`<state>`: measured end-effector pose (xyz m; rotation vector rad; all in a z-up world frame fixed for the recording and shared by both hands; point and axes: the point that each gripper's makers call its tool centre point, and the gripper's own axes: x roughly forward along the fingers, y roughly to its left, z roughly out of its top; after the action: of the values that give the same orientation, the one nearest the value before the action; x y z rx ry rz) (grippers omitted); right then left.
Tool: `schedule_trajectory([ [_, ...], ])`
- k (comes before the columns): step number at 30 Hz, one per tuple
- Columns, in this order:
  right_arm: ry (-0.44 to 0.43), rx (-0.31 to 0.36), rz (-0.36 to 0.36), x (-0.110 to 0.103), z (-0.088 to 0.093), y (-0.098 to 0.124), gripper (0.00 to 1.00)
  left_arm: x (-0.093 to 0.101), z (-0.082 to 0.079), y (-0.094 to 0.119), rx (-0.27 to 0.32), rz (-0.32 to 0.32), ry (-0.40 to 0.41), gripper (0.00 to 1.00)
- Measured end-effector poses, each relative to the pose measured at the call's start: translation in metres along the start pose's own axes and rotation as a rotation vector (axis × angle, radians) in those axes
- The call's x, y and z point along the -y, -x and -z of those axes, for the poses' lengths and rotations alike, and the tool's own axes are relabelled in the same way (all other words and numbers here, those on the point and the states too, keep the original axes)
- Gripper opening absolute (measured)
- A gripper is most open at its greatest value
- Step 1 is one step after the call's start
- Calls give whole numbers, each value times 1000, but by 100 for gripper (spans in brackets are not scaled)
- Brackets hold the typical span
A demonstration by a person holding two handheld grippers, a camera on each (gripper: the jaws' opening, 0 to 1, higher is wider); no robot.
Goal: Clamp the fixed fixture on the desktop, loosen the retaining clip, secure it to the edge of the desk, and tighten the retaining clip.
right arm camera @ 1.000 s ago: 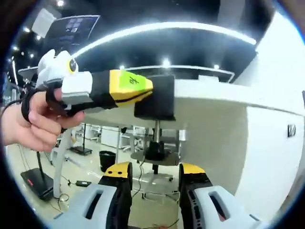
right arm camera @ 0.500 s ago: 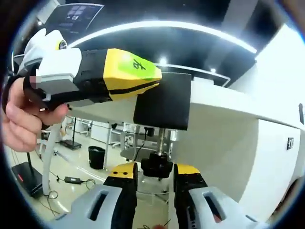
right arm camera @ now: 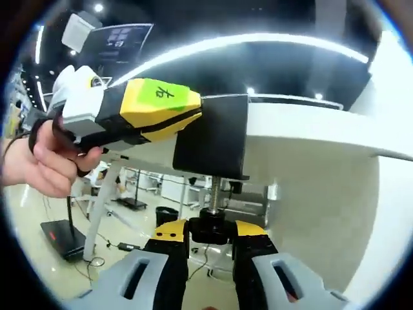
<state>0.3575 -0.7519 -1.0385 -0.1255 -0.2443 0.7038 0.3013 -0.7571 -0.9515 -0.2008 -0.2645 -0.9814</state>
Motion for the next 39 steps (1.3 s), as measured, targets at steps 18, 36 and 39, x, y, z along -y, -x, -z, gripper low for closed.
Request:
schedule_trajectory([
  [18, -201, -63, -62, 6, 21, 4, 48, -1, -5, -2, 27, -8, 38, 2],
  [36, 63, -111, 420, -6, -5, 24, 46, -2, -5, -3, 28, -18, 24, 2],
  [39, 51, -122, 444, 1, -1, 18, 44, -2, -5, -3, 28, -19, 20, 2],
])
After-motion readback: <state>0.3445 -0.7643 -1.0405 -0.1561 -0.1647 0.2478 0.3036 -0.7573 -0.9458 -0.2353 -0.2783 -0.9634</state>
